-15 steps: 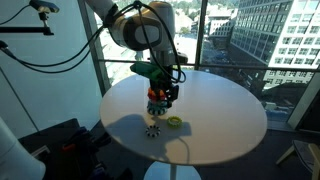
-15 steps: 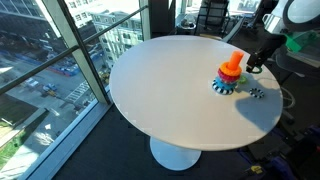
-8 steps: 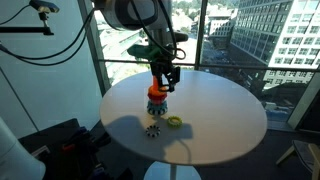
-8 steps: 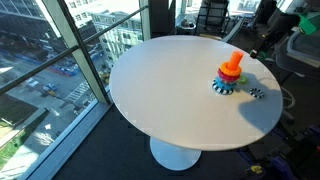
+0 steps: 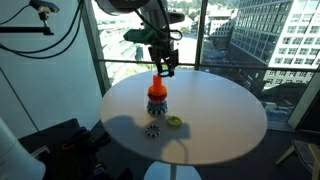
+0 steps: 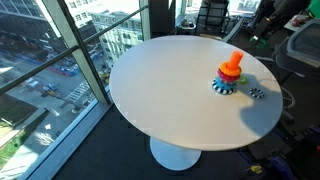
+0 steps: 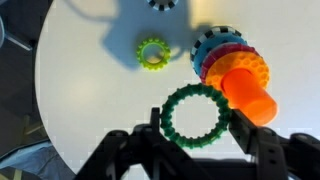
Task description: Put the dark green ring around the orange rod
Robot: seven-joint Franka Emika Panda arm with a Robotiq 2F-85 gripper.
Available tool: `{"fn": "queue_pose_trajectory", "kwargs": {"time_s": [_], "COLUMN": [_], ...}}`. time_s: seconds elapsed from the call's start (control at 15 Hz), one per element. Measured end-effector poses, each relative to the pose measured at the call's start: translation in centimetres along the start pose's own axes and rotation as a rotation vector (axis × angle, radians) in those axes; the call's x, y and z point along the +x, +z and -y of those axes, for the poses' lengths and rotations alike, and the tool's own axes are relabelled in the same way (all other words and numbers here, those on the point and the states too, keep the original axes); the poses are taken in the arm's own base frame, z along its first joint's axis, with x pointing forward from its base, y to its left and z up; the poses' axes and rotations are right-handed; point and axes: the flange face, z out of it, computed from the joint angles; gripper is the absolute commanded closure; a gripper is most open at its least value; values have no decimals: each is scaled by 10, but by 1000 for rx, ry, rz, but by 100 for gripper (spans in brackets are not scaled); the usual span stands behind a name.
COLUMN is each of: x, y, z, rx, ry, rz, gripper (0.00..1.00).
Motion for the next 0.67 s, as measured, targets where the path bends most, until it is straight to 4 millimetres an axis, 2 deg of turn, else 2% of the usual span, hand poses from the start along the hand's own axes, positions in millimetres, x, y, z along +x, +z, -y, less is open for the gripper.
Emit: {"fn": "queue_pose_trajectory", "kwargs": {"time_s": [0.4, 0.67], "x": [6, 14], "y": [-1, 10], "z": [18, 29], "rx": [64, 103], "ry": [27, 43], "rz": [-10, 2], "gripper": [55, 55]}}
